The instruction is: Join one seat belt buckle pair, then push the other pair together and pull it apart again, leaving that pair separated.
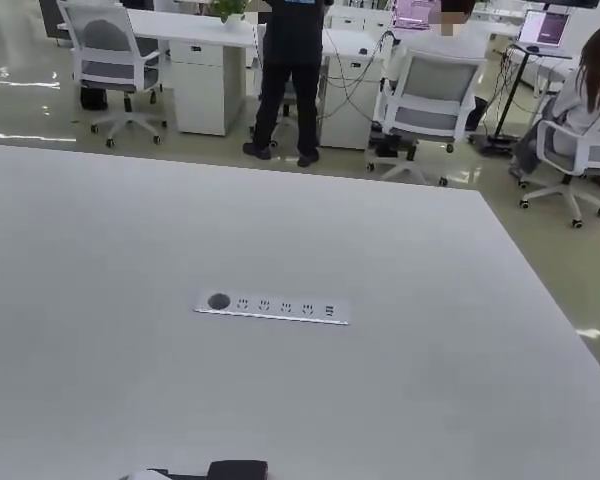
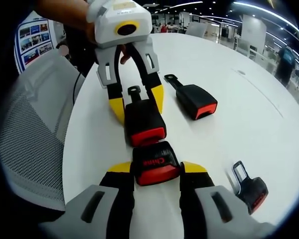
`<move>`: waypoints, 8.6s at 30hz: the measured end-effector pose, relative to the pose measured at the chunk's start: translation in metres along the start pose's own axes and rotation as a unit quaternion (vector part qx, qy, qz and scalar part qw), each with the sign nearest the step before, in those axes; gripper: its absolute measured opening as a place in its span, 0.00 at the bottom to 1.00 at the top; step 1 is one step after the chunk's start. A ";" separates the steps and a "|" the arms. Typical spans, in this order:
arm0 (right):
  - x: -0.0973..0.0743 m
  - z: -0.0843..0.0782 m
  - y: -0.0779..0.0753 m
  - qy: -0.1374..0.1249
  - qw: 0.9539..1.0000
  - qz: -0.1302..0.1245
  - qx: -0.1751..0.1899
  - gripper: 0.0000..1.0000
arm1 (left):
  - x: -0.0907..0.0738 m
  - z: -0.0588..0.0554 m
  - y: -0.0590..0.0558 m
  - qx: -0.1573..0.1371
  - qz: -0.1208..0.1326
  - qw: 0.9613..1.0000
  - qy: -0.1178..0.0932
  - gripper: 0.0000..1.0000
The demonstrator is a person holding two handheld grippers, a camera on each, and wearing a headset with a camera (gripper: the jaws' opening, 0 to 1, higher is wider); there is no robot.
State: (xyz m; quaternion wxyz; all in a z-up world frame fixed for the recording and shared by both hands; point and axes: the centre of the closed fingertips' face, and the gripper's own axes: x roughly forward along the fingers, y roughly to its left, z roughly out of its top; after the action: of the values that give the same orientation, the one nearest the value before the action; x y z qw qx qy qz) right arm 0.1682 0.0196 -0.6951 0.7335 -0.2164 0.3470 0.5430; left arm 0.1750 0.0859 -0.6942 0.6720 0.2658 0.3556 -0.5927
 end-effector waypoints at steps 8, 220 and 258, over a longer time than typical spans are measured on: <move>0.000 0.000 -0.001 -0.013 1.000 -0.003 -0.013 0.33 | -0.001 0.001 -0.002 -0.010 -0.017 1.000 -0.014 0.33; -0.020 -0.006 -0.112 0.002 0.998 0.040 -0.055 0.33 | -0.004 0.012 0.100 0.010 0.004 1.000 0.010 0.34; 0.013 0.033 -0.096 -0.020 0.997 0.046 -0.052 0.33 | -0.003 0.010 0.100 0.012 0.005 1.000 0.017 0.34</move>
State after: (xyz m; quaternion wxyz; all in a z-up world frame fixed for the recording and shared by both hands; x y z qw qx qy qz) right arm 0.2708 0.0207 -0.6887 0.7019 -0.2274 0.3133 0.5978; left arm 0.2754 0.0953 -0.6921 0.6658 0.2855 0.3588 -0.5886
